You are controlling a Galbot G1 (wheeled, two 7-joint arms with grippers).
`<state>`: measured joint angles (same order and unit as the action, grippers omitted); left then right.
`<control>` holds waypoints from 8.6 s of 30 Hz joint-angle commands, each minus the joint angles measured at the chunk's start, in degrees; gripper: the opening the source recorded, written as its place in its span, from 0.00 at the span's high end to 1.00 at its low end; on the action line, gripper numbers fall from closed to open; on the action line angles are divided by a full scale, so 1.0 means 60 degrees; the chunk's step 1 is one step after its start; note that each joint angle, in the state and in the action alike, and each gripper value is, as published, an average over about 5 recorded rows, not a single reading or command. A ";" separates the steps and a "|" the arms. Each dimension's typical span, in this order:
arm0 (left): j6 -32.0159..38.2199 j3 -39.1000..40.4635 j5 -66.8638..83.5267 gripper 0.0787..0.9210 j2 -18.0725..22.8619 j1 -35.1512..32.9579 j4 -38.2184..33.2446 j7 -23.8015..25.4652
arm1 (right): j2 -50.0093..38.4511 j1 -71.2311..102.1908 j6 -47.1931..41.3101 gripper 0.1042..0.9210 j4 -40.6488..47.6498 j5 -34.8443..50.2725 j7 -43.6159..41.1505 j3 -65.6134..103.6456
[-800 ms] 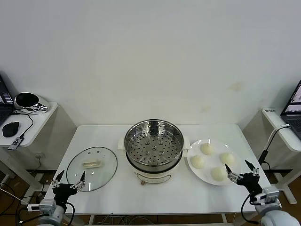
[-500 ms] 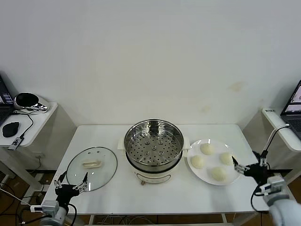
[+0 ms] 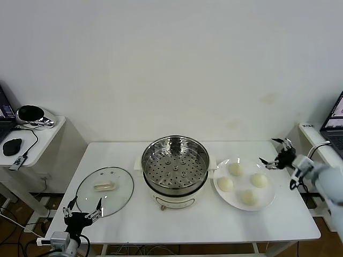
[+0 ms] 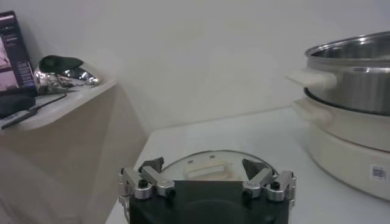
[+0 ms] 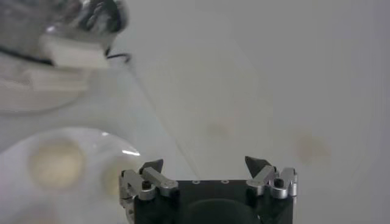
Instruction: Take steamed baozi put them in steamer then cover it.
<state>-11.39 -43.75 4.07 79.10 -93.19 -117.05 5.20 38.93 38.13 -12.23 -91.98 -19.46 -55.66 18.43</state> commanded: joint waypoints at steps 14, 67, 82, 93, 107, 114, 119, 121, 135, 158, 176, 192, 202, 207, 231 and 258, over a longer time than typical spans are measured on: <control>-0.0010 -0.0035 -0.0229 0.12 0.0384 -0.0433 -0.0786 -0.0037 | 0.1885 -0.5167 0.1591 0.12 0.4774 -0.2886 -0.2949 -0.5988; 0.0155 0.0033 -0.0514 0.12 0.0471 -0.0458 -0.0369 -0.0138 | 0.3910 -0.4826 0.1929 0.22 0.8016 -0.3597 -0.1231 -0.5276; 0.0150 0.0047 -0.0525 0.12 0.0501 -0.0417 -0.0360 -0.0136 | 0.3714 -0.5099 0.1802 0.44 0.7877 -0.3099 -0.1430 -0.5404; 0.0136 0.0084 -0.0644 0.12 0.0412 -0.0337 -0.0351 -0.0243 | 0.2276 -0.6550 0.1060 0.45 0.5744 -0.0826 -0.2158 -0.6739; -0.0081 0.0048 -0.0650 0.12 0.0283 -0.0166 -0.0494 -0.0490 | 0.4273 -1.1185 0.2538 0.45 0.6700 0.3394 -0.3898 -1.0035; -0.0086 -0.0018 -0.0611 0.12 0.0333 -0.0298 -0.0695 -0.0547 | 0.5596 -1.1104 0.7531 0.46 0.7905 0.4376 -0.3591 -1.0867; -0.0080 -0.0026 -0.0637 0.12 0.0351 -0.0421 -0.0678 -0.0563 | 0.5565 -1.0607 0.8694 0.45 0.6749 0.2959 -0.3272 -1.1075; -0.0079 -0.0010 -0.0651 0.12 0.0370 -0.0452 -0.0665 -0.0568 | 0.5626 -1.0436 0.9206 0.45 0.6616 0.2412 -0.3041 -1.1075; -0.0102 0.0105 -0.0719 0.12 0.0557 -0.0567 -0.0802 -0.0515 | 0.5948 -0.9767 0.9948 0.44 0.5751 -0.1334 -0.2049 -1.0976; -0.0109 0.0093 -0.0642 0.12 0.0547 -0.0463 -0.0415 -0.0545 | 0.7294 -0.8677 0.9946 0.44 0.8087 -0.3354 -0.1251 -1.0157; -0.0118 0.0109 -0.0638 0.12 0.0622 -0.0351 -0.0215 -0.0512 | 0.6865 -0.8858 0.8617 0.21 0.7705 -0.1035 -0.1896 -1.0537; -0.0184 0.0192 -0.0619 0.12 0.0569 -0.0425 -0.0439 -0.0410 | 0.1549 -1.1399 0.0275 0.12 0.2139 0.4912 -0.2142 -1.1797; -0.0223 0.0346 -0.0483 0.12 0.0423 -0.0477 -0.0559 -0.0400 | -0.1312 -1.0901 -0.2853 0.12 0.0758 0.4561 -0.2972 -1.1621; -0.0253 0.0346 -0.0442 0.12 0.0400 -0.0581 -0.0646 -0.0397 | -0.1936 -0.9253 -0.3138 0.12 0.0162 0.3838 -0.3309 -1.0752; -0.0313 0.0316 -0.0613 0.12 0.0615 -0.0896 -0.0701 -0.0387 | 0.0576 -0.5140 -0.0571 0.12 0.3022 0.1547 -0.1527 -0.8818; -0.0282 0.0353 -0.0701 0.12 0.0744 -0.1008 -0.0628 -0.0378 | 0.1654 -0.4910 -0.0422 0.12 0.4154 0.1036 -0.1205 -0.8775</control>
<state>-13.09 -41.71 -0.08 83.52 -99.16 -120.86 2.88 47.63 8.04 -15.23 -68.52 -12.50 -63.34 -34.48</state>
